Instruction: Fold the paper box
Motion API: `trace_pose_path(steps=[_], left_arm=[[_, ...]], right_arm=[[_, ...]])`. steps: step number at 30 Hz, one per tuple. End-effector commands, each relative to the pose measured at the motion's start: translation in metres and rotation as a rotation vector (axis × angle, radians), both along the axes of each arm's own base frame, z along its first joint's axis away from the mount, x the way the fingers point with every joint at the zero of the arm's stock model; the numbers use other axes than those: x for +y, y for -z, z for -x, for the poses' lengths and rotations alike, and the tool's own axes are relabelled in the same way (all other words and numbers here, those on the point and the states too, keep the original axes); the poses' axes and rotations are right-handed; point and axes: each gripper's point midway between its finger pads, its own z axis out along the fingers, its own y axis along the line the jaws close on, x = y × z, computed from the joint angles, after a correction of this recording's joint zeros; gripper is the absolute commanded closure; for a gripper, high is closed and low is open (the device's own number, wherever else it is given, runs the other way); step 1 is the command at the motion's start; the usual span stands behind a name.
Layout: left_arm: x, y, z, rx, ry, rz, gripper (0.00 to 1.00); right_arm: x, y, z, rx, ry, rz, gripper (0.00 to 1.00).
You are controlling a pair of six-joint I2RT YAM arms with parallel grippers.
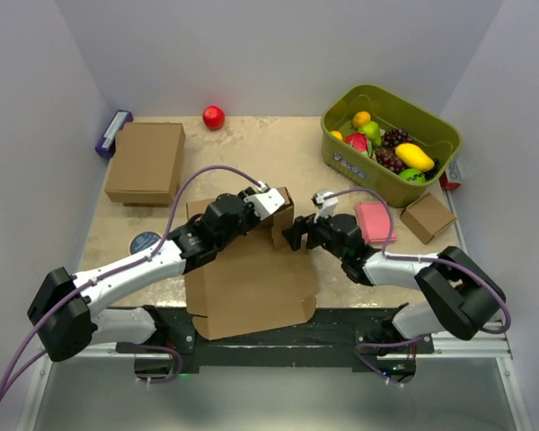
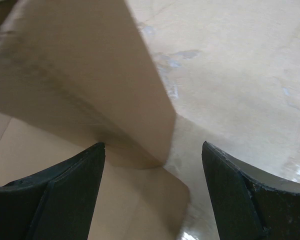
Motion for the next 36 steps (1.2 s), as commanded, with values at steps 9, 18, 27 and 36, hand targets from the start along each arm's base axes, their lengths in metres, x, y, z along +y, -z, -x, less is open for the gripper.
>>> trace_pose_path(steps=[9, 18, 27, 36], left_arm=[[-0.007, 0.028, 0.016, 0.098, 0.054, -0.041, 0.62], [-0.011, 0.027, 0.019, 0.098, 0.064, -0.040, 0.63], [-0.012, 0.028, 0.020, 0.097, 0.068, -0.043, 0.64], [-0.012, 0.027, 0.021, 0.097, 0.064, -0.043, 0.64]], right_arm=[[0.034, -0.069, -0.018, -0.238, 0.038, -0.123, 0.22], [0.042, -0.068, -0.027, -0.251, 0.046, -0.096, 0.29], [0.048, -0.062, -0.036, -0.262, 0.100, -0.035, 0.40], [0.029, -0.050, -0.044, -0.238, 0.270, 0.022, 0.55]])
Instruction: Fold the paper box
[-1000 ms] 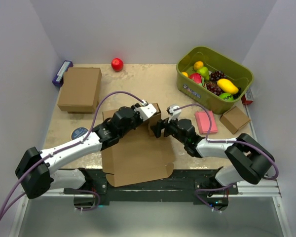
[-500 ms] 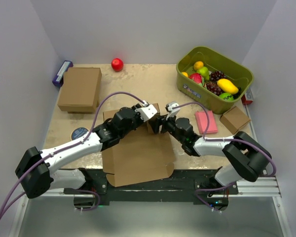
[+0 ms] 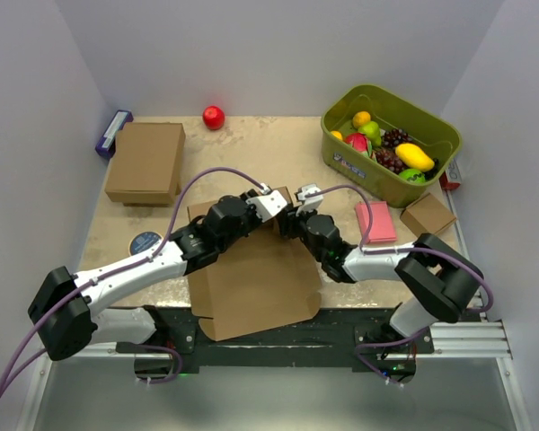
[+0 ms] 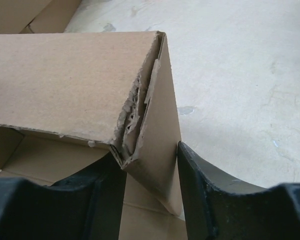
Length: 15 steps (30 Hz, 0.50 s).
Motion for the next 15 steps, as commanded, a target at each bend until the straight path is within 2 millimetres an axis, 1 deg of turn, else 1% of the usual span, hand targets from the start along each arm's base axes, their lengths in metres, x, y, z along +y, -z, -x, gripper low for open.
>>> trace_pose_path(steps=[1, 5, 9, 12, 13, 15], left_arm=[[-0.007, 0.027, 0.018, 0.108, 0.057, -0.033, 0.64], [-0.007, 0.028, 0.018, 0.108, 0.055, -0.035, 0.65], [-0.007, 0.027, 0.018, 0.106, 0.052, -0.032, 0.65], [-0.008, 0.027, 0.018, 0.108, 0.052, -0.030, 0.65], [-0.008, 0.027, 0.019, 0.108, 0.053, -0.029, 0.65], [-0.008, 0.027, 0.018, 0.107, 0.052, -0.028, 0.66]], right_arm=[[-0.008, -0.020, -0.015, -0.050, 0.120, -0.024, 0.56], [-0.014, -0.016, -0.018, -0.039, 0.166, -0.011, 0.63], [-0.023, -0.012, -0.021, -0.026, 0.233, -0.003, 0.72], [-0.027, -0.008, -0.021, -0.016, 0.264, 0.000, 0.75], [-0.031, -0.007, -0.023, -0.018, 0.289, 0.007, 0.75], [-0.031, -0.003, -0.023, -0.009, 0.303, 0.032, 0.75]])
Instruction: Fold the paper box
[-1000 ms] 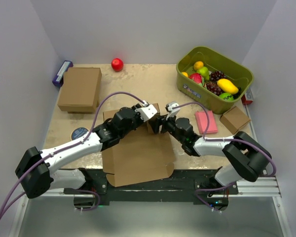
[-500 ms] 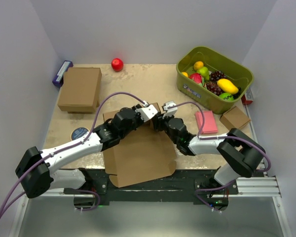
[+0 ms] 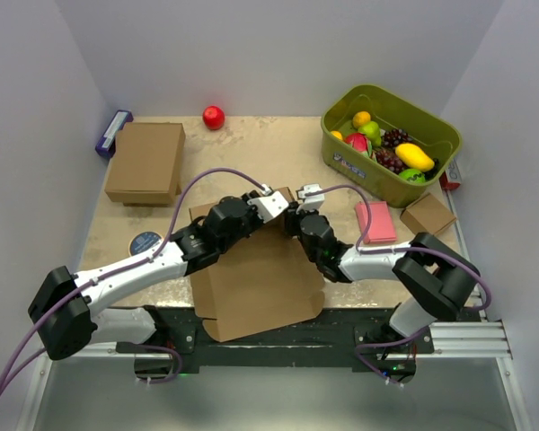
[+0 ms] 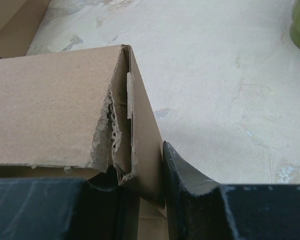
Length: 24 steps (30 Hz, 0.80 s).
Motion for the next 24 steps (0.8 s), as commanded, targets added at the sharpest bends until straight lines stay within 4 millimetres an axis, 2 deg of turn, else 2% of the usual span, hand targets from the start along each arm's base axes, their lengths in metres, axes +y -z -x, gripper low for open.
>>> trace_pose_path(steps=[1, 7, 18, 24], left_arm=[[-0.004, 0.028, 0.016, 0.109, 0.037, -0.032, 0.66], [-0.004, 0.029, 0.015, 0.110, 0.027, -0.028, 0.68], [-0.005, 0.038, 0.013, 0.109, 0.005, -0.064, 0.72], [0.007, 0.039, 0.003, 0.078, -0.087, -0.083, 0.83]], right_arm=[[-0.018, -0.002, -0.014, -0.008, 0.157, 0.026, 0.76], [-0.026, 0.008, -0.014, 0.018, 0.230, 0.070, 0.80], [-0.043, 0.020, -0.014, 0.041, 0.363, 0.131, 0.94], [-0.055, 0.023, -0.011, 0.049, 0.428, 0.133, 0.99]])
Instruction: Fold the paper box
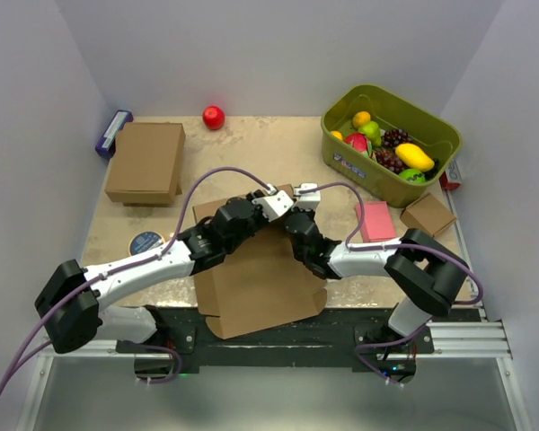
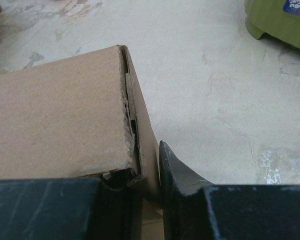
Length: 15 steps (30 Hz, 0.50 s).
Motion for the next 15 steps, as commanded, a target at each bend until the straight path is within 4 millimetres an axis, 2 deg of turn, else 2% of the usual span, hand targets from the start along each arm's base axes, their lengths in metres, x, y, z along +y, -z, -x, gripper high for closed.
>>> trace_pose_path(steps=[1, 4, 15], left_arm=[[0.016, 0.037, 0.008, 0.098, -0.072, -0.079, 0.86], [0.021, 0.036, 0.005, 0.080, -0.098, -0.083, 0.90], [0.027, 0.028, -0.001, 0.021, -0.145, -0.083, 0.95]], right_arm=[[-0.048, 0.022, 0.000, 0.038, 0.217, 0.091, 1.00], [-0.052, 0.024, 0.001, 0.041, 0.239, 0.078, 1.00], [-0.076, 0.035, 0.009, 0.064, 0.367, 0.090, 1.00]])
